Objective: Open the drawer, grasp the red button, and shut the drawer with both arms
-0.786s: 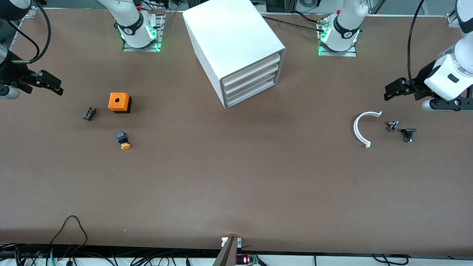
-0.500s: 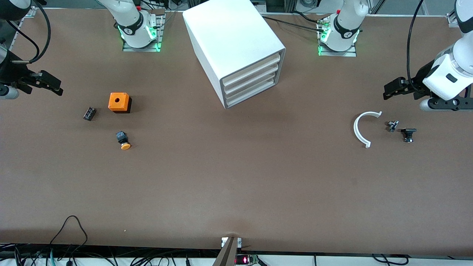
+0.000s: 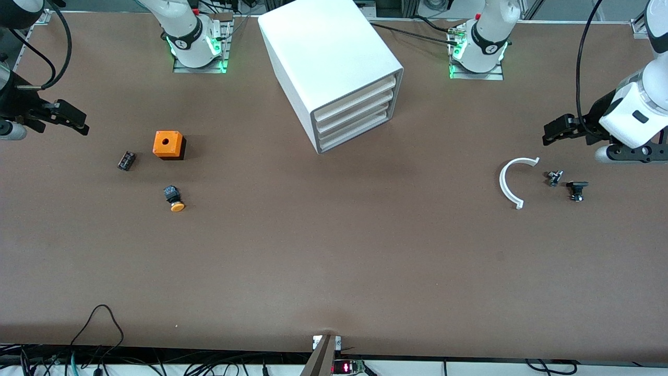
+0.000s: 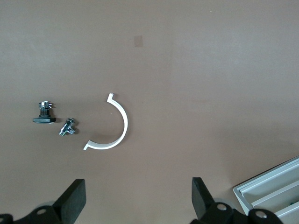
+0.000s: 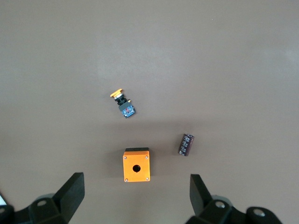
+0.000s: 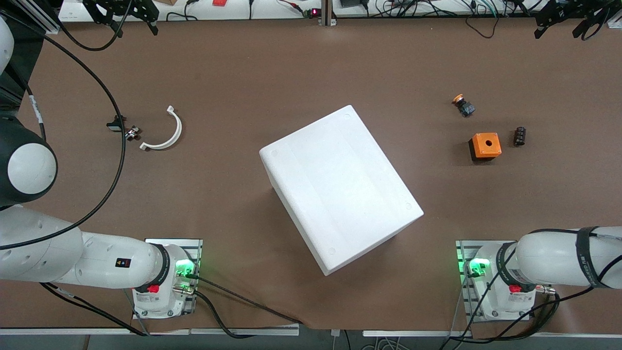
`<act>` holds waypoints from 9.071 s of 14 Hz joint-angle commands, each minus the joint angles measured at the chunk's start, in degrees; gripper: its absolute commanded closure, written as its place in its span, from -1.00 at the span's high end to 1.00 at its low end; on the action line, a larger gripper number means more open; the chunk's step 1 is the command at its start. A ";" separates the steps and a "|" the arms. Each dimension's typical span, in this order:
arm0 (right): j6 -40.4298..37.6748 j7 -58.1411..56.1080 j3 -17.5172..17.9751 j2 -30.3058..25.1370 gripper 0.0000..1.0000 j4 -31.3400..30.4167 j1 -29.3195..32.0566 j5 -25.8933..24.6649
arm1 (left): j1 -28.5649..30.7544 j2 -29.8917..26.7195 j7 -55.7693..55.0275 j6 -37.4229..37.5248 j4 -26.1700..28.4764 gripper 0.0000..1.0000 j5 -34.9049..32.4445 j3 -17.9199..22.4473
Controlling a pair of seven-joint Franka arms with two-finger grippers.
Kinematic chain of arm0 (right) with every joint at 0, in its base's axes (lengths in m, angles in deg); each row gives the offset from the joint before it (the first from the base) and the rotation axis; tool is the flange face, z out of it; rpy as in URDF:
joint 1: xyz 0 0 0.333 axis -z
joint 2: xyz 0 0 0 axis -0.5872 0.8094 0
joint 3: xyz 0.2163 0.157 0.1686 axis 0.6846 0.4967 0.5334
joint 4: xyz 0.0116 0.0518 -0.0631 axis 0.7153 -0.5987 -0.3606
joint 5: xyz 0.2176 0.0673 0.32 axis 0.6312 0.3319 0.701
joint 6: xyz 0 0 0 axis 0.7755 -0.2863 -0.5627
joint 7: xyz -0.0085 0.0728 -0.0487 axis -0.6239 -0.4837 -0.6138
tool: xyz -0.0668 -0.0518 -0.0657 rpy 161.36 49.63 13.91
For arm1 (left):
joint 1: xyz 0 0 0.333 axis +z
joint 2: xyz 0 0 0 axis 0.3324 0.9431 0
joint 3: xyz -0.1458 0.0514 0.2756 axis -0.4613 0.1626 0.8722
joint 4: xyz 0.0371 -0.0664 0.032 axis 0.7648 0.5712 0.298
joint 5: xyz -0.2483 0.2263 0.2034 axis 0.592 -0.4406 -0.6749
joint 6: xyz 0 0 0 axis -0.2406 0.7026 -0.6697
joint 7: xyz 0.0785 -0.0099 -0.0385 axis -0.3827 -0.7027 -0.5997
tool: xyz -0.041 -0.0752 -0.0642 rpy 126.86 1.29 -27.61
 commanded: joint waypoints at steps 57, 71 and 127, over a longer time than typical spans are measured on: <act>9.18 -1.78 2.86 29.98 1.00 25.25 -34.09 7.62 | -1.70 3.55 25.68 -26.52 16.16 1.00 24.61 -2.98; 17.11 -47.17 12.80 39.74 1.00 31.94 -40.60 6.74 | -3.46 -2.00 14.78 -0.93 0.86 1.00 -8.27 1.08; 27.13 -18.95 8.40 29.83 -0.43 20.01 -28.66 -2.14 | -7.14 13.03 -1.50 -9.94 1.26 1.00 3.59 -1.21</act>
